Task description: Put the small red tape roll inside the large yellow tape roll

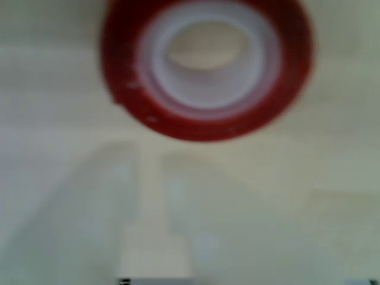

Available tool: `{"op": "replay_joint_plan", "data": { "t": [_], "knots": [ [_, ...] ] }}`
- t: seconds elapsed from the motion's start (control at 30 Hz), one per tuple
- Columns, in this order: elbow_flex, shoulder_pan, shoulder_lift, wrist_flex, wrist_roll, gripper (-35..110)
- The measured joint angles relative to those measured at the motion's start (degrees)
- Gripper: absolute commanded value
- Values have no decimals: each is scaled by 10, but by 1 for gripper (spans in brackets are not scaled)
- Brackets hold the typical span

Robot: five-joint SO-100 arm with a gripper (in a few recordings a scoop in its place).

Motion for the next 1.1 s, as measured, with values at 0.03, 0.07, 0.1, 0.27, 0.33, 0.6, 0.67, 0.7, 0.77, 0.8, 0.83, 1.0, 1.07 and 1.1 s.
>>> {"op": "replay_joint_plan", "data": {
  "t": [0.03,0.07,0.1,0.27,0.33,0.6,0.67,0.7,0.77,0.8,0.83,1.0,1.07,1.1],
  "knots": [
    [7,0,0,4,0,0],
    [13,0,0,4,0,0],
    [22,0,0,4,0,0],
    [37,0,-1,4,0,0],
    [49,2,-1,4,0,0],
    [105,6,-3,4,-4,0],
    [106,8,-8,4,-4,0],
    [106,8,-11,4,-4,0],
    [106,4,-20,4,-4,0],
    [106,3,-23,4,-4,0],
    [106,2,-24,4,-6,1],
    [106,1,-24,4,-13,14],
    [106,0,-27,4,-13,17],
    [106,0,-28,4,-13,19]
  ]
}}
